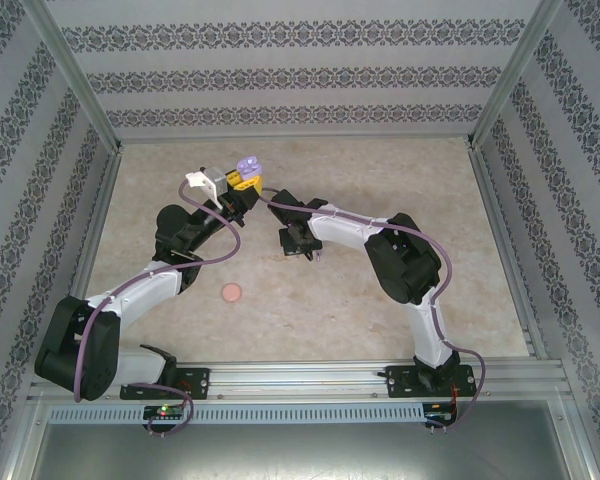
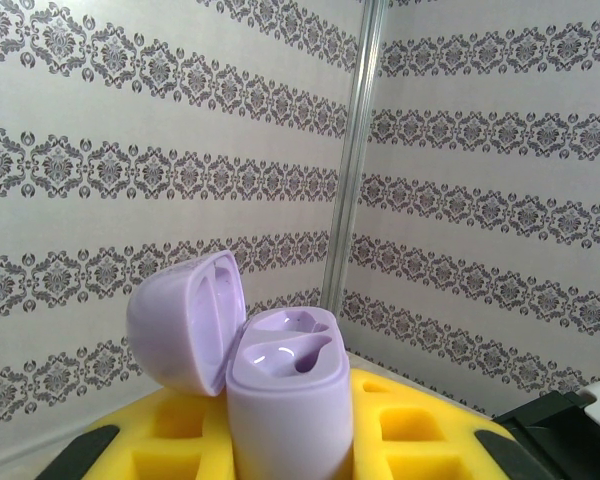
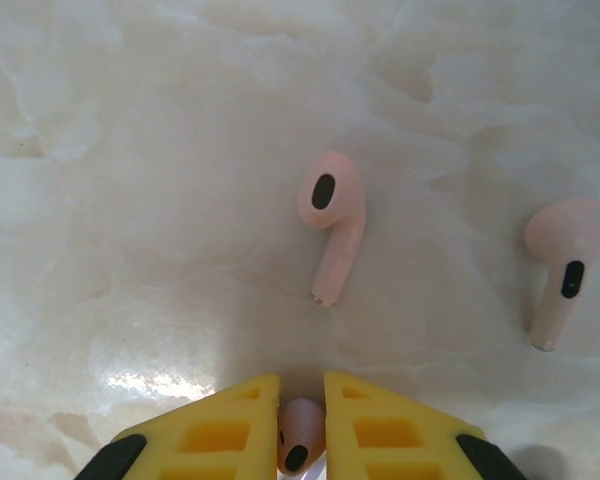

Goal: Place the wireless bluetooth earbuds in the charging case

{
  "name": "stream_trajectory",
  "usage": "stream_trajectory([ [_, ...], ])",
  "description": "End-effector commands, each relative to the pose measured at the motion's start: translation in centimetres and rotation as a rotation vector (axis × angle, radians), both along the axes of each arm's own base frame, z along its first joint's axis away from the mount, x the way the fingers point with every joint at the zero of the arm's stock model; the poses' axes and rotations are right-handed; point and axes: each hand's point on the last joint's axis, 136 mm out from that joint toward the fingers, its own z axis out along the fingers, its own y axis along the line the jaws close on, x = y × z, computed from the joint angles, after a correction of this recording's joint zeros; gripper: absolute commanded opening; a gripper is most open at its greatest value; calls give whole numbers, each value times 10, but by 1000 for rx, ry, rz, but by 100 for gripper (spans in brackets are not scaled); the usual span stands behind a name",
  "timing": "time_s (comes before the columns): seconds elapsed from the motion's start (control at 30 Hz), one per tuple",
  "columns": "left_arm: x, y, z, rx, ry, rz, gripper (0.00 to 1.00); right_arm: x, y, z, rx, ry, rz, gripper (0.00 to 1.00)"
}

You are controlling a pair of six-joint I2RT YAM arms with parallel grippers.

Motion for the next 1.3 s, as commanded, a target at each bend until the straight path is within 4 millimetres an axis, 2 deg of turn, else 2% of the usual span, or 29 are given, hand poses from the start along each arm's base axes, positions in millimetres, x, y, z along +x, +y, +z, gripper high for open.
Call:
stream_trajectory([
  [0.0,-1,3,9,-20,-17,-5,0,-12,-4,18,-16,-4,24,15],
  [0.17,1,3,11,-16,-13,-4,0,-11,-12,48,10,-66,19,14],
  [0.33,2,1,11,-9,-5,-9,0,-14,-28,72,30,-115,2,14],
  [0.6,-1,-5,9,16,0,-51,0,-13,-66,101,65,-180,-56,14],
  [0.7,-7,-13,5,50,-9,-103,0,-12,-77,124,92,-225,-62,14],
  [0.83,-14,-24,-1,125,-36,-129,0,-7,-86,172,143,-326,-39,14],
  [1.03,-16,-44,-19,311,-111,-61,0,-2,-87,251,233,-523,19,14],
  [1.13,-18,-54,-21,358,-155,-41,0,-3,-84,285,283,-615,50,14],
  [1.27,-22,-70,-20,385,-212,-48,0,-8,-82,320,339,-721,85,14],
])
